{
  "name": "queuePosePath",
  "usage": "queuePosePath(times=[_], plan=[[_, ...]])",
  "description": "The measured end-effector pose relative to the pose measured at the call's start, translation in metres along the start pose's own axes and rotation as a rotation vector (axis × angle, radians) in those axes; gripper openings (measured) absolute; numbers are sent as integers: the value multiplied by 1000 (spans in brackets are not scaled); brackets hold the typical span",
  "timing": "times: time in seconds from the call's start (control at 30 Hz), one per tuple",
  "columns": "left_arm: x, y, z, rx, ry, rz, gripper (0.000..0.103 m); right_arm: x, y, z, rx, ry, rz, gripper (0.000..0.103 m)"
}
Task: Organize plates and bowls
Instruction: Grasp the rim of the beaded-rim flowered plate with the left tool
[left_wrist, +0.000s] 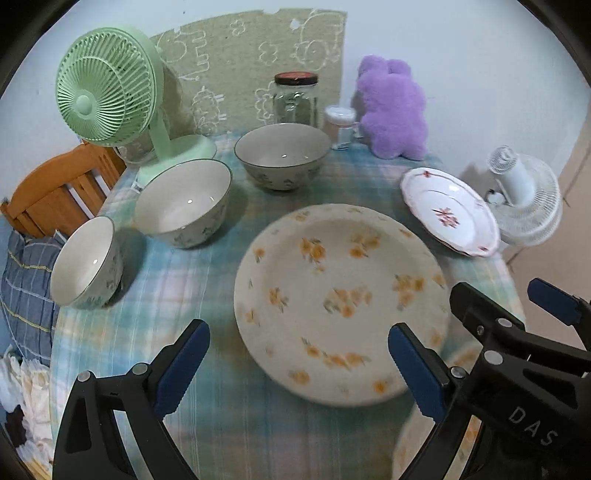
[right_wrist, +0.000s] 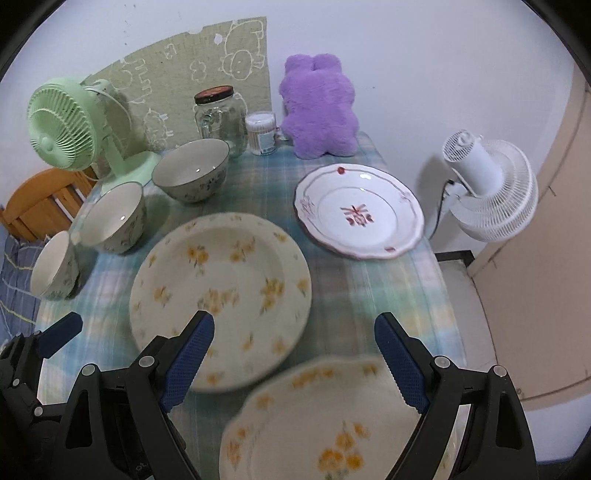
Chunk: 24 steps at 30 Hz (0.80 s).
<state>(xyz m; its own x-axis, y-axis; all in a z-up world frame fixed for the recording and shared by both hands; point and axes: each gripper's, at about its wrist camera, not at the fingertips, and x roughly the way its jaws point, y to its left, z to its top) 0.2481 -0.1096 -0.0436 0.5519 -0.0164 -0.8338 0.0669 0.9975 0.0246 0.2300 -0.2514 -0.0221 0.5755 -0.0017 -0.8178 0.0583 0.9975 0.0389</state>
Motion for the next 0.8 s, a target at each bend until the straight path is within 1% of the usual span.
queuePosePath(times=[0.2, 0.4, 0.43, 0.5, 0.63, 0.7, 0.8], plan=[[40, 4, 17, -16, 31, 23, 98, 43, 8, 22, -16, 28, 13, 90], [76, 7, 23, -41, 79, 32, 94, 85, 12, 32, -22, 79, 9, 90], [81, 8, 23, -44, 89, 36, 92, 92, 12, 34, -22, 94, 13, 88], [88, 8, 21, -41, 114, 48, 90, 103, 14, 34, -26, 113, 25, 82], [98, 11, 17, -43, 138, 47, 85, 120, 17, 32, -35, 147, 41, 78], [100, 12, 17, -47, 145, 41, 82, 124, 18, 31, -39, 153, 33, 77], [101, 13, 17, -46, 140, 41, 82, 127, 19, 31, -46, 157, 27, 77]])
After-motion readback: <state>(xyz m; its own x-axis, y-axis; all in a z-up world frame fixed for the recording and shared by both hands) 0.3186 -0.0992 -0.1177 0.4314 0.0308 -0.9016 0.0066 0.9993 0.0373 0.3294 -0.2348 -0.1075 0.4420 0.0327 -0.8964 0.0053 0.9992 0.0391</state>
